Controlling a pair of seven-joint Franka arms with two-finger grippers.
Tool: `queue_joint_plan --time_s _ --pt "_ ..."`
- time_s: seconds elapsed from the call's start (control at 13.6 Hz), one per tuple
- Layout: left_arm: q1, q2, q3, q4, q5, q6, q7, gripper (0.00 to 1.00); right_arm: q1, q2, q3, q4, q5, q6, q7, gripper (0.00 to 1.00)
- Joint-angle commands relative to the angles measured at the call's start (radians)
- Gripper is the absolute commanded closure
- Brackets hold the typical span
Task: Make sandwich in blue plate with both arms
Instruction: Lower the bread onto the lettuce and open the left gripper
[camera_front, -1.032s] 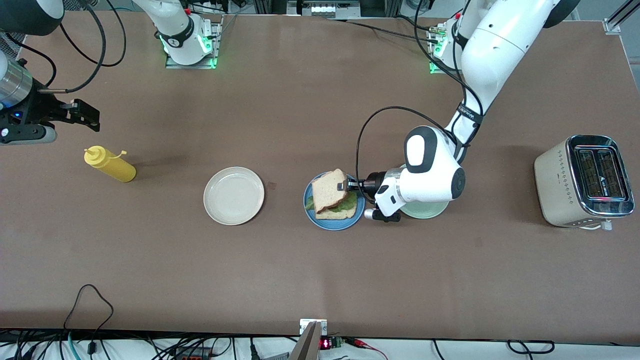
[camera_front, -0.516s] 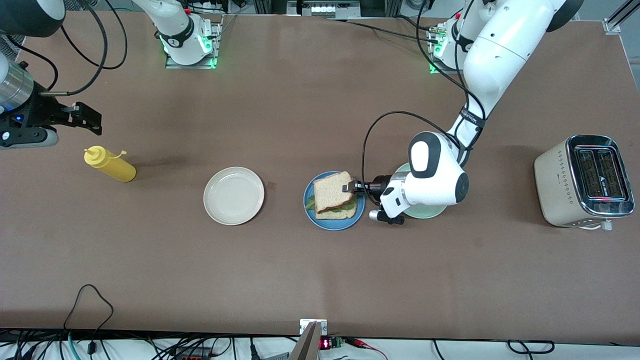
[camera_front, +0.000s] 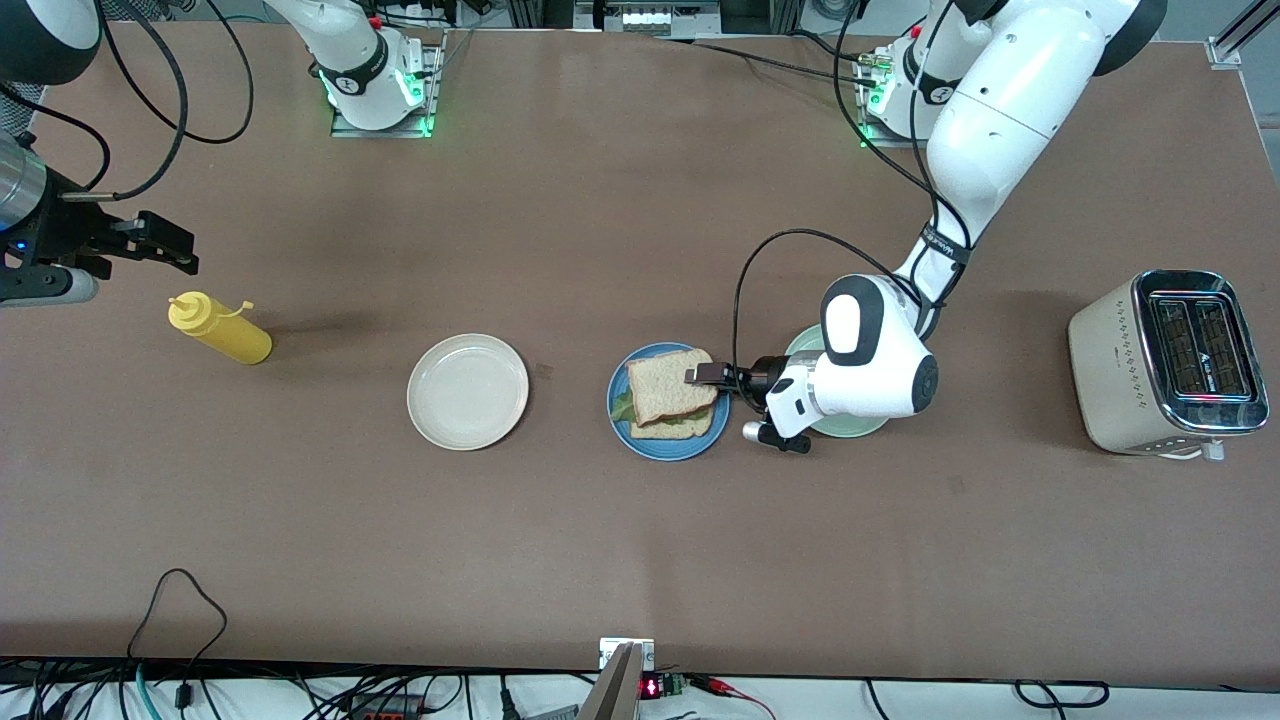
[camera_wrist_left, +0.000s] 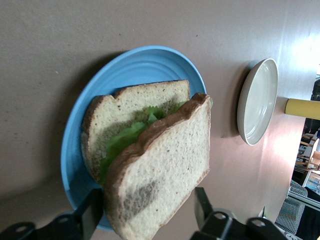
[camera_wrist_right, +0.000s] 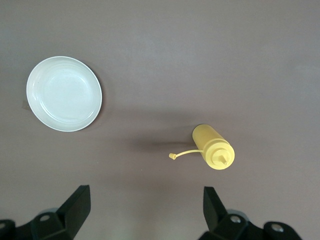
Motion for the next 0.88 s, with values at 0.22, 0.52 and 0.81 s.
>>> queue_joint_plan --time_s 0.22,0.52,0.81 --pt "0.041 -0.075 0.015 -0.059 -0.021 -0.024 0.026 0.00 0.003 0.004 0.005 0.017 0.012 -0.023 -0.001 0.00" --pt "0.045 -0.135 0.039 -0.116 -0.015 -0.026 0.022 0.00 -0.001 0.005 0.005 0.017 0.014 -0.023 -0.001 0.00" --pt "0.045 -0.181 0.070 -0.145 0.053 -0.033 0.012 0.00 0.001 0.005 0.005 0.017 0.012 -0.019 -0.001 0.00"
